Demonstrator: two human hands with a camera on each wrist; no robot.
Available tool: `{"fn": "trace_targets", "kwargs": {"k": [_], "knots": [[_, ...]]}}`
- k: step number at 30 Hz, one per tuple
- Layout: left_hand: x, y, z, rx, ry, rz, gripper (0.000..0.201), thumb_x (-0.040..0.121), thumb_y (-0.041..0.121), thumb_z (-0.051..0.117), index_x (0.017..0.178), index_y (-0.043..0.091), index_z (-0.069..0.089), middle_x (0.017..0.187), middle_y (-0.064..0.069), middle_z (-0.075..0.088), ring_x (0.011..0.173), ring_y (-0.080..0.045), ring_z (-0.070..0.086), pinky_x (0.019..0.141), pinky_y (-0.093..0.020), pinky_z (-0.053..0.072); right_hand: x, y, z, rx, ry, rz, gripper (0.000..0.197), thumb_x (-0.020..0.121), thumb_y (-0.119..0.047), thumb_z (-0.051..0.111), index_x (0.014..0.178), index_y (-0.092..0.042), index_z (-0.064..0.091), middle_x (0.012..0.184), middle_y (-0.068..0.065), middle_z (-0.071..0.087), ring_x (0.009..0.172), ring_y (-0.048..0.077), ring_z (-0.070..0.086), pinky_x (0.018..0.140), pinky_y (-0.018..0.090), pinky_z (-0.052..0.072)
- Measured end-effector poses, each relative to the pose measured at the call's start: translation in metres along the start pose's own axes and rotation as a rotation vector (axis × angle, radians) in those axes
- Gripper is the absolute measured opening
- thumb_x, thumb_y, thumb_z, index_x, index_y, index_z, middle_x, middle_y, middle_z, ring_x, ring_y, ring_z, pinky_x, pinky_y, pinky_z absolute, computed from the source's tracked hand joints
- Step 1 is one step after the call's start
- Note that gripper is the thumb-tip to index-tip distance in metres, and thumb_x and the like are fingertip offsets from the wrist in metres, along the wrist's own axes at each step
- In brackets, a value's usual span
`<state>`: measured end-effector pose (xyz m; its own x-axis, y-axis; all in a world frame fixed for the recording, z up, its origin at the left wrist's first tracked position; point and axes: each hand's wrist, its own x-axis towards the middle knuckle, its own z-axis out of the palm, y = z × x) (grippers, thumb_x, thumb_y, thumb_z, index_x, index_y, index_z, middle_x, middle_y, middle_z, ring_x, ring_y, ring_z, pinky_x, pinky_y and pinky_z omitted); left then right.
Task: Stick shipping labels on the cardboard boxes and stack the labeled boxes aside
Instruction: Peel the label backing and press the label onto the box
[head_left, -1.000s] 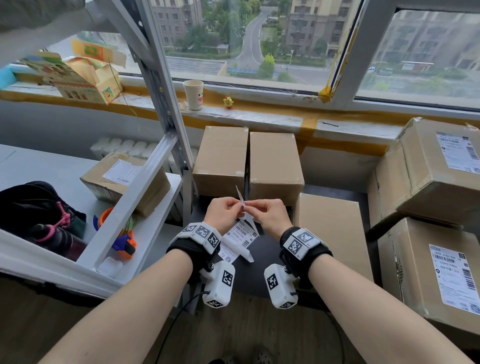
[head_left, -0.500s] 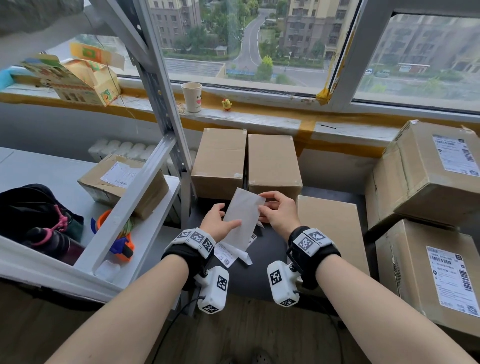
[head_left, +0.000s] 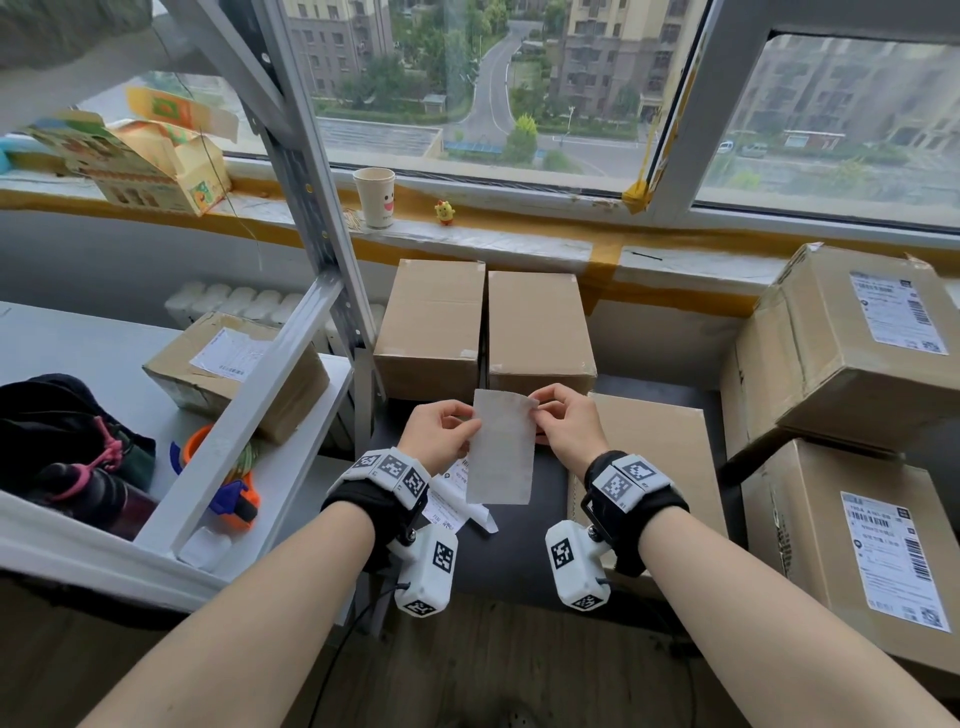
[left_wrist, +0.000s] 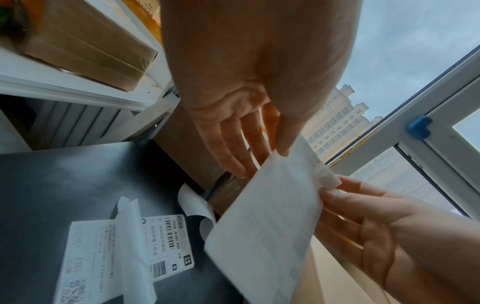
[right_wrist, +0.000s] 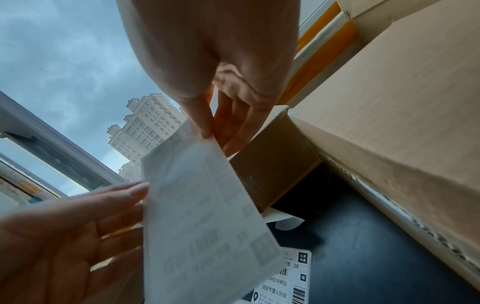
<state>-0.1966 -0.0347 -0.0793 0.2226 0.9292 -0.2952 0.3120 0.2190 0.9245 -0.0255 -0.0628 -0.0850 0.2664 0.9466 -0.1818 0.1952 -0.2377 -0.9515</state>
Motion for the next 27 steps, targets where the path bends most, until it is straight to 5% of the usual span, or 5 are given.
{"fn": "trace_targets", "kwargs": {"k": [8,13,18,22,27], "knots": [[0.000,0.013,-0.002,-0.090,0.092,0.038,0.013,0.087,0.005,0.062,0.078,0.013,0.064,0.071,-0.012,0.062,0.060,-0.024,0.060,0.071,-0.040,0.057,0.002,0.002,0.002,-0.108,0.005,-0.022,0.030,0.087,-0.011,0.058,0.070,-0.035,0.063,0.079,0.011,0.068,0.076,0.027,0.062,0.080,0.053,0.054],[0.001,0.011,-0.002,0.048,0.177,0.058,0.018,0.085,0.005,0.063,0.070,0.015,0.063,0.074,-0.014,0.067,0.064,-0.028,0.067,0.067,-0.040,0.060,-0.004,-0.009,0.005,-0.211,0.085,-0.079,0.018,0.082,-0.014,0.071,0.095,-0.019,0.059,0.093,-0.001,0.061,0.085,0.016,0.059,0.081,0.029,0.052],[0.003,0.010,0.001,0.138,0.155,0.098,0.022,0.079,0.013,0.072,0.062,0.025,0.064,0.070,-0.004,0.069,0.075,-0.026,0.070,0.079,-0.045,0.058,-0.005,-0.014,0.019,0.048,-0.100,-0.035,0.006,0.085,-0.010,0.068,0.088,-0.014,0.071,0.093,0.010,0.070,0.090,0.022,0.066,0.087,0.038,0.056],[0.000,0.011,0.009,0.108,0.101,0.144,0.012,0.079,0.010,0.071,0.075,0.022,0.071,0.081,-0.006,0.073,0.079,-0.016,0.069,0.088,-0.041,0.056,-0.006,-0.016,0.023,0.223,-0.142,0.005,0.024,0.087,-0.007,0.064,0.109,0.002,0.066,0.099,0.012,0.067,0.087,0.014,0.065,0.077,0.017,0.056],[-0.003,0.012,0.008,0.159,0.144,0.207,0.012,0.080,0.016,0.072,0.090,0.010,0.075,0.087,-0.006,0.075,0.083,-0.013,0.070,0.086,-0.031,0.056,-0.008,-0.014,0.024,0.337,-0.130,0.034,0.024,0.088,-0.003,0.061,0.108,0.009,0.064,0.093,0.013,0.067,0.072,0.007,0.065,0.072,0.015,0.056]]}}
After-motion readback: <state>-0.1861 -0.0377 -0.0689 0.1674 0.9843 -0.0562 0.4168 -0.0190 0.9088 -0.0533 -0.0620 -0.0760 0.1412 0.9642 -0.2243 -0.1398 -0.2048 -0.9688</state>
